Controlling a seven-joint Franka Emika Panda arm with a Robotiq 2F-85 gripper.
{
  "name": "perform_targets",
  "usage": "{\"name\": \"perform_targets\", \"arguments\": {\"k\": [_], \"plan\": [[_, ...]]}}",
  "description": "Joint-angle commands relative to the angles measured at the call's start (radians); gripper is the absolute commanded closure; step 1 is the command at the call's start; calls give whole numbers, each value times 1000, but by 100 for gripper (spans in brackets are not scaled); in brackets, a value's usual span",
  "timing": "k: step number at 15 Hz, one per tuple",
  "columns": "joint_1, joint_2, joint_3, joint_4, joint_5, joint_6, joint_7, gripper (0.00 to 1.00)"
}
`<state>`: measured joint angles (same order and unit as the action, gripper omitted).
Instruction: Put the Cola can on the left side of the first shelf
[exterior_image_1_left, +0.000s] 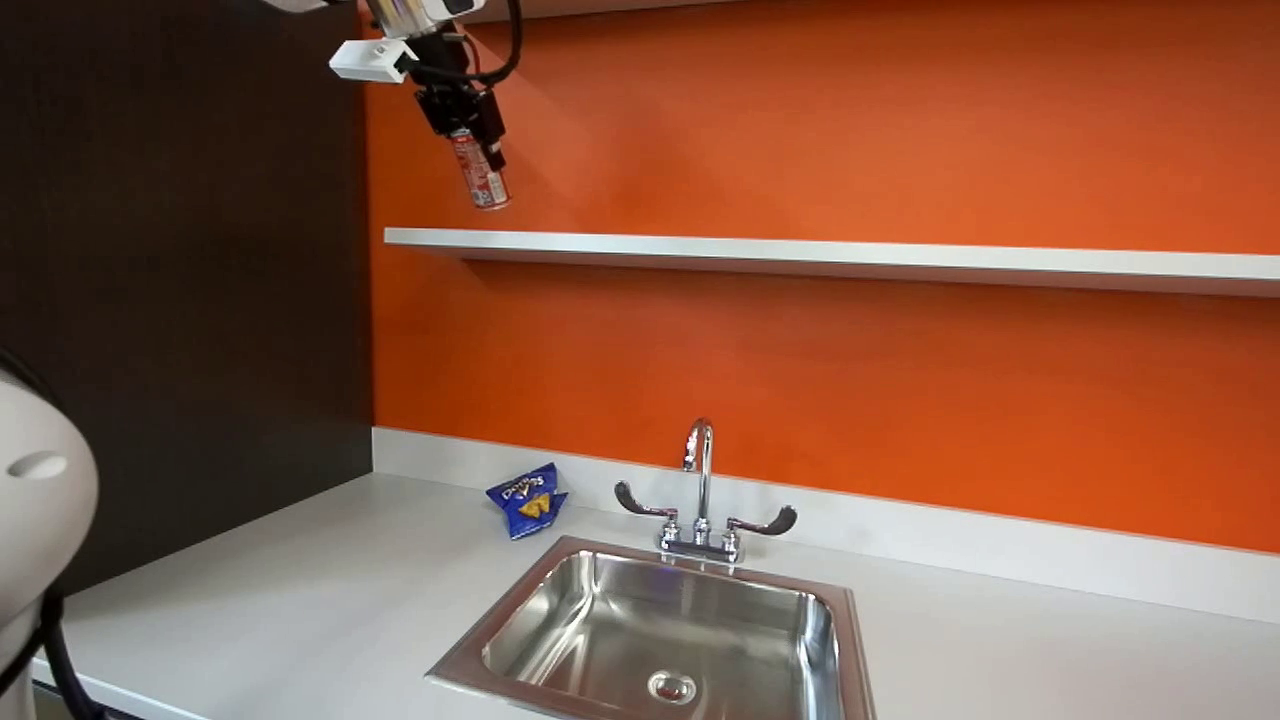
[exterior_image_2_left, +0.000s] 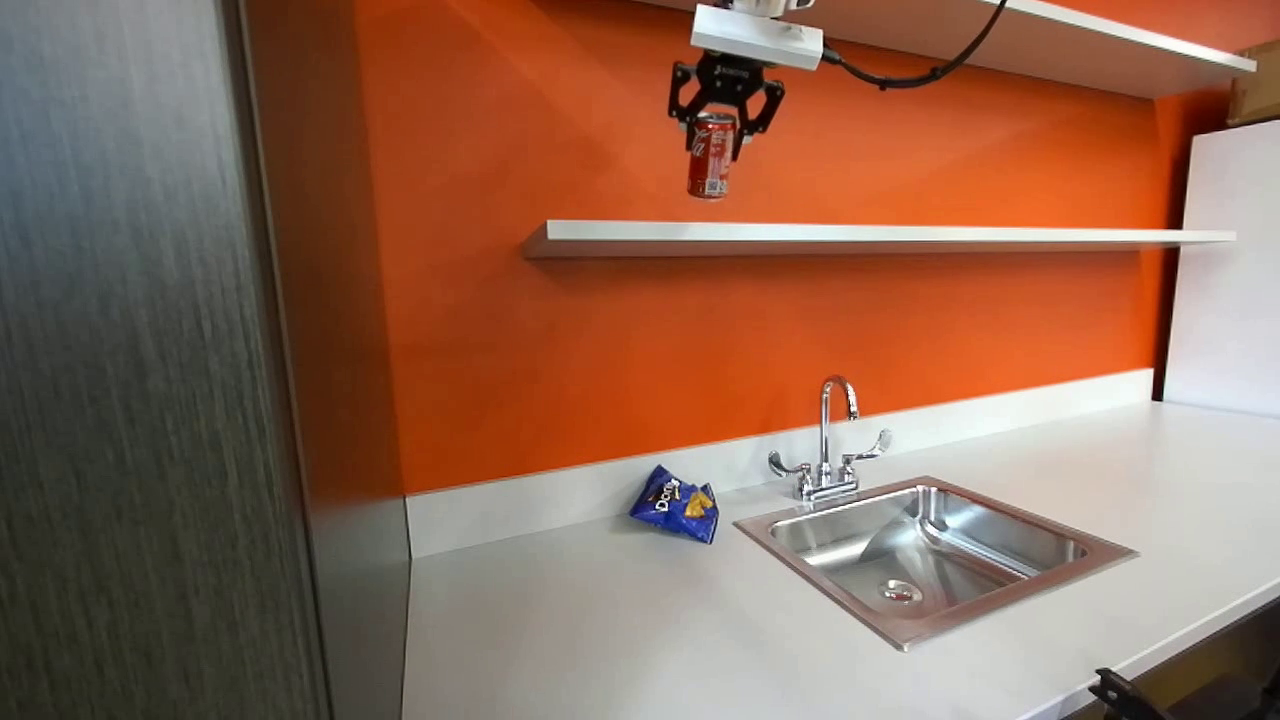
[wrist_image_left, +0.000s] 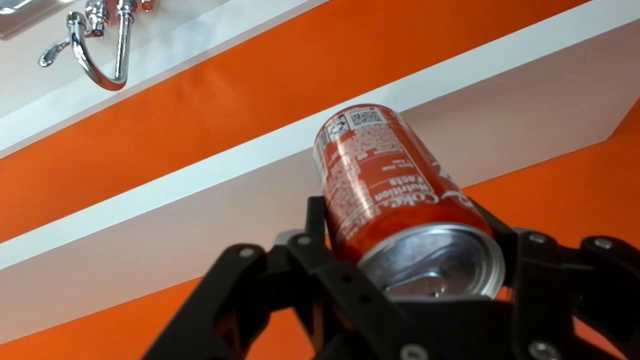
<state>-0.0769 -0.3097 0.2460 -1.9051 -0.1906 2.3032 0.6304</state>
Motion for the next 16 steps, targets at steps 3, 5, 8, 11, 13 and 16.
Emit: {"name": "perform_targets", "arguments": {"k": [3,5,8,11,13,16], "plan": [[10,108,4,152,-85,-67,55,60],[24,146,-1,196,-96,-97,51,60],[48,207,-9,261,-104,-143,49,60],[77,261,-26,328,-95,-195,37,60],[94,298,-40,374,-98,-222,43,60],[119,341,-68,432,-93,-244,43,60]]}}
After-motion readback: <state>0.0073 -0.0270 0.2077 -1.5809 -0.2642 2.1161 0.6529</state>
